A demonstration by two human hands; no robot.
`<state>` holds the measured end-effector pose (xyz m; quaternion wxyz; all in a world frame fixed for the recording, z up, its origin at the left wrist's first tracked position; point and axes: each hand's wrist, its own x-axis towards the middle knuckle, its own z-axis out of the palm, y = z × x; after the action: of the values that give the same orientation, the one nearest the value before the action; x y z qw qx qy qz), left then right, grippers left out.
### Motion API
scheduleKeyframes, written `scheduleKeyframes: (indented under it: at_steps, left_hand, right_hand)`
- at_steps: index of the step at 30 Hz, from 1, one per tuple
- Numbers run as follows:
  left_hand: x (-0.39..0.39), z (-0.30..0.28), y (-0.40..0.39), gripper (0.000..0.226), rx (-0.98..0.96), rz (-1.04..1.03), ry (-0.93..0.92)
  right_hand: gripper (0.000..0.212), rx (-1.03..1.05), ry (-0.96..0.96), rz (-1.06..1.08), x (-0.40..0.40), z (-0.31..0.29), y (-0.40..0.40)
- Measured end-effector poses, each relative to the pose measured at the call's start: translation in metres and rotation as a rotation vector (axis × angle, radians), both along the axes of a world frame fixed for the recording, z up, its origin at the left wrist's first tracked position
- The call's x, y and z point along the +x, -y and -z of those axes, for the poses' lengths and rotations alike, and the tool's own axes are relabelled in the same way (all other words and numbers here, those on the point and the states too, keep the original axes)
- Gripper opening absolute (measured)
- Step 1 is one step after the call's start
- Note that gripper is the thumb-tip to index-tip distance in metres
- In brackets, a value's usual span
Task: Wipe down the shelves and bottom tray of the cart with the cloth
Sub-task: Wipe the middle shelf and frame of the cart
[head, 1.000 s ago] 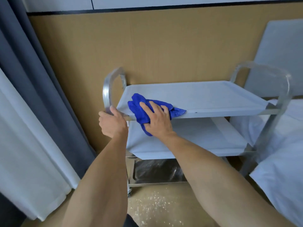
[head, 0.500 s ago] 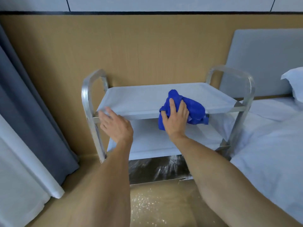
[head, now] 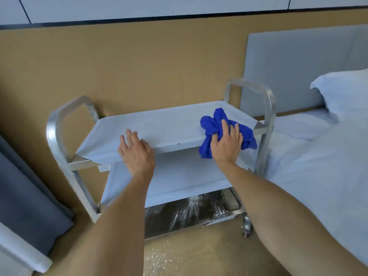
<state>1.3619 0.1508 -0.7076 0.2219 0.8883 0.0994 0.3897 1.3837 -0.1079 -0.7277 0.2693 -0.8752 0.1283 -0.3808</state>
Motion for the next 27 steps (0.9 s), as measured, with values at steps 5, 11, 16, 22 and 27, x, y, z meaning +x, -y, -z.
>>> scheduleKeyframes:
  at_steps: [5,11,16,22,27]
  left_hand:
    - [0.029,-0.006,0.053,0.034,0.038,0.100,0.012]
    - [0.064,-0.019,0.115,0.030,0.176,0.149,0.009]
    - [0.066,-0.017,0.123,0.041,0.166,0.026,-0.108]
    - [0.064,-0.016,0.126,0.046,0.198,0.011,-0.114]
    - [0.064,-0.015,0.133,0.045,0.181,-0.053,-0.161]
  right_hand:
    - [0.048,0.115,-0.435,0.182,0.053,-0.053,0.078]
    - [0.074,-0.017,-0.718,0.162,0.106,-0.072,0.048]
    - [0.063,-0.113,-0.634,0.142,0.131,-0.076,0.065]
    - [0.096,-0.062,-0.720,0.100,0.129,-0.074,0.064]
    - [0.082,-0.083,-0.704,0.066,0.101,-0.075,0.034]
